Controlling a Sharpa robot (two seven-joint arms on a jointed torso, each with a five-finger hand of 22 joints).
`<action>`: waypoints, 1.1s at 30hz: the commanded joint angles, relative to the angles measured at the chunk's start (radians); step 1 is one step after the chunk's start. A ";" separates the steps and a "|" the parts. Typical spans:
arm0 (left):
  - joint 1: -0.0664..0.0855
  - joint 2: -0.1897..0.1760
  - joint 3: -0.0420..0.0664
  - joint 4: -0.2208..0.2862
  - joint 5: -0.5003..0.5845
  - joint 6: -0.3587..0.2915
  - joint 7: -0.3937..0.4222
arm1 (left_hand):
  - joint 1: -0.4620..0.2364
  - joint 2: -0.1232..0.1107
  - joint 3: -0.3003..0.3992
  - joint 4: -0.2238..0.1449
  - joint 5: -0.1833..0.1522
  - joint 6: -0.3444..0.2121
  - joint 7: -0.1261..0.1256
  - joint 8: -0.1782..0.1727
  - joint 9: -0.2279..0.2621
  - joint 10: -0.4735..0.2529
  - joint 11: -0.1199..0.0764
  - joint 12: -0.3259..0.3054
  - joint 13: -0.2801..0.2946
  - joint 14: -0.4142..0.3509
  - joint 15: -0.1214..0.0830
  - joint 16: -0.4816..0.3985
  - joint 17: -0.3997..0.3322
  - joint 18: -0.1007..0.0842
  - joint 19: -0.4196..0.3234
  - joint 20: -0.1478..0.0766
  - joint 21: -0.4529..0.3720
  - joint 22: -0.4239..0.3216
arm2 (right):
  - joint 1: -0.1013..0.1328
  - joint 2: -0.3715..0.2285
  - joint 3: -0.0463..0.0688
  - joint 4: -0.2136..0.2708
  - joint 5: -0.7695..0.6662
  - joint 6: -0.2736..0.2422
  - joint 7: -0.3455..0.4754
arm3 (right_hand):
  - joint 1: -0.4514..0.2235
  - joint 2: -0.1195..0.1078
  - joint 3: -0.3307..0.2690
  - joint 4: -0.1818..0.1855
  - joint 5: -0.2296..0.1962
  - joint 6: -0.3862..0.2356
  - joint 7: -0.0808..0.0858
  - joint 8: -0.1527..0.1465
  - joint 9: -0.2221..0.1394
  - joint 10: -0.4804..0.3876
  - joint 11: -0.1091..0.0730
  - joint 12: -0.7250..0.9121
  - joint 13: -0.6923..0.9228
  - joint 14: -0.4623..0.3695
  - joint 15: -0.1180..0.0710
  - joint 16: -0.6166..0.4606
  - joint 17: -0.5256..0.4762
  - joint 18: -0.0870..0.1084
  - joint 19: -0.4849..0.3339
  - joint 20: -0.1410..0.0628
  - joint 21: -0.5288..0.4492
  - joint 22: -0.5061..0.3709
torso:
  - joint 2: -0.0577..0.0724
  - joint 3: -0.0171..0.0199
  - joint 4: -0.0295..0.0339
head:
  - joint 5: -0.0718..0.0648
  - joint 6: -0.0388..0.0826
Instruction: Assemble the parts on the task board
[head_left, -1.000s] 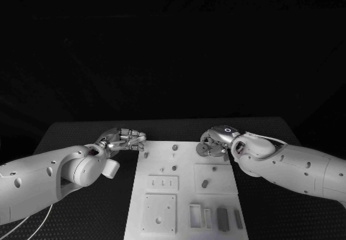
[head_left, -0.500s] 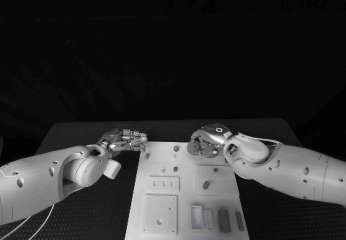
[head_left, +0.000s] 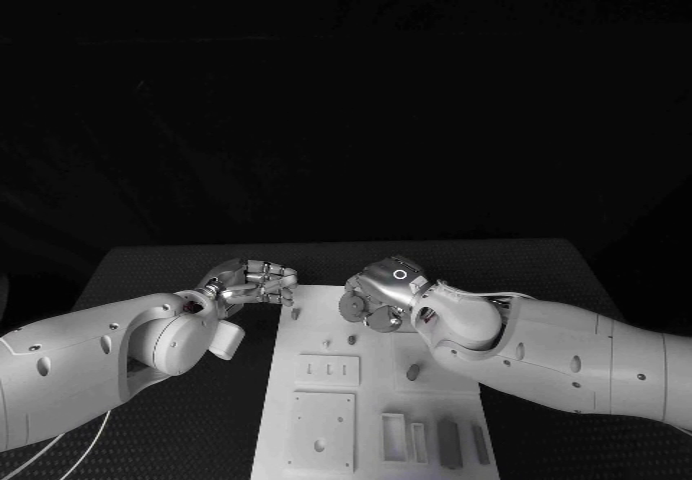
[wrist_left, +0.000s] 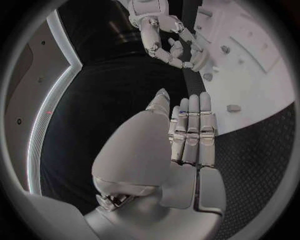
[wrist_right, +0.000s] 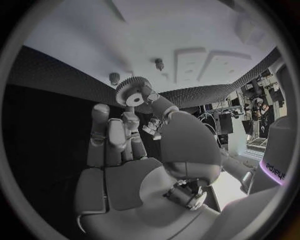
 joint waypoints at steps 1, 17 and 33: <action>0.001 0.005 0.001 -0.001 -0.003 0.014 0.011 | -0.009 0.002 -0.008 0.000 -0.002 0.002 0.000 -0.001 -0.001 0.004 0.004 -0.003 0.001 0.003 0.005 -0.007 0.002 0.014 -0.002 0.005 -0.003 0.001 | -0.006 0.012 -0.003 -0.011 -0.052 -0.004 -0.028 | -0.002 -0.012 0.002 0.003 0.004 0.076 0.033 0.026 0.032 0.008 -0.001 -0.005 -0.001 0.008 0.000 0.001 -0.001 0.013 0.009 -0.002 0.003 0.009 | 0.001 -0.0015 0.0051 | -0.004 -0.001; 0.001 0.009 0.001 -0.005 -0.003 0.016 0.011 | -0.010 0.002 -0.008 0.000 -0.002 0.002 0.000 -0.001 -0.001 0.004 0.005 -0.004 0.001 0.003 0.005 -0.009 0.003 0.014 -0.002 0.005 -0.004 0.002 | -0.021 0.074 -0.010 -0.078 -0.057 0.015 -0.024 | -0.002 -0.014 0.003 0.004 0.004 0.075 0.033 0.024 0.032 0.010 -0.001 -0.007 -0.002 0.010 0.000 0.000 -0.001 0.013 0.011 -0.003 0.002 0.008 | 0.002 -0.0030 0.0063 | 0.000 -0.002; 0.000 0.007 0.001 -0.005 -0.003 0.017 0.010 | -0.011 0.003 -0.008 0.000 -0.002 0.001 0.000 -0.001 -0.002 0.004 0.005 -0.005 0.002 0.003 0.006 -0.010 0.004 0.014 -0.002 0.005 -0.005 0.002 | -0.027 0.085 -0.012 -0.109 -0.059 0.034 -0.020 | -0.002 -0.015 0.004 0.004 0.004 0.074 0.034 0.023 0.032 0.011 0.000 -0.008 -0.003 0.011 0.000 -0.001 -0.001 0.013 0.012 -0.003 0.001 0.008 | 0.001 -0.0009 0.0028 | 0.002 -0.005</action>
